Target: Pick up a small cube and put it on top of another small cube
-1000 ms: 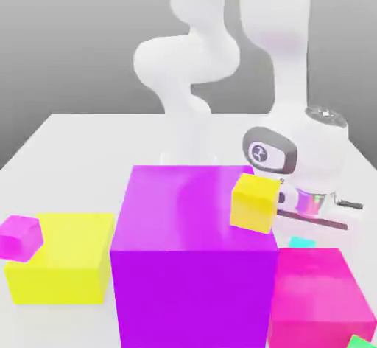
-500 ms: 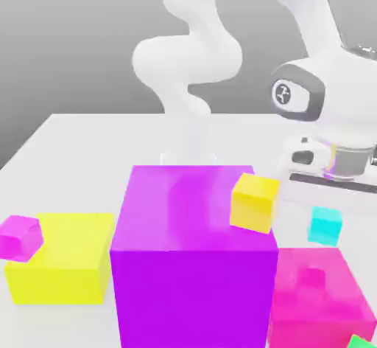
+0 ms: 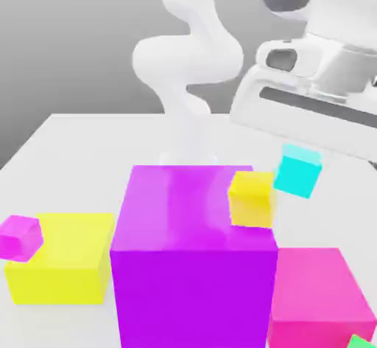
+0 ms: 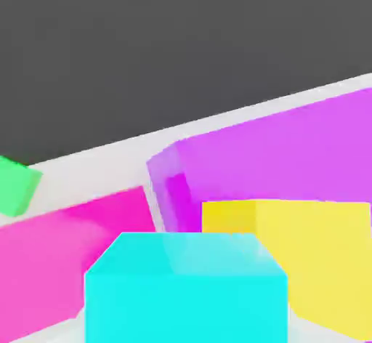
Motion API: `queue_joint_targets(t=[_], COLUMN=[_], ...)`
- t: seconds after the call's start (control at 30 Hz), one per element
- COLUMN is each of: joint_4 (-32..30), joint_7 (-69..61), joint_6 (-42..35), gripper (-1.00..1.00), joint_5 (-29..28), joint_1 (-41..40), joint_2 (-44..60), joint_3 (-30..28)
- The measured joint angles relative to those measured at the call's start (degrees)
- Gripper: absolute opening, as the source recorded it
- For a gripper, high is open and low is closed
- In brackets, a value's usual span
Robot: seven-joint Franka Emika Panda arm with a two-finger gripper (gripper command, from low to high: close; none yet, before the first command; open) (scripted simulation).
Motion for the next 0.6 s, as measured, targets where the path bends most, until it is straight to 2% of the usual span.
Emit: queue_joint_targets(t=[0.1, 0.23, 0.27, 0.47, 0.6], joint_4=[-0.2, -5.0, -6.0, -6.5, -2.3], joint_7=[2.5, 3.9, 4.0, 4.1, 4.0], joint_6=[-1.5, 6.0, 7.6, 8.4, 1.6], gripper=[-1.00, -1.00, 1.00, 1.00, 1.00], joint_5=[5.2, 6.8, 6.8, 6.7, 6.7], joint_1=[-1.3, -1.4, -1.4, -1.4, -1.5], joint_2=[-3.5, -1.2, -0.6, -0.3, -2.8], joint_3=[-2.3, -2.2, -2.1, -2.1, -2.3])
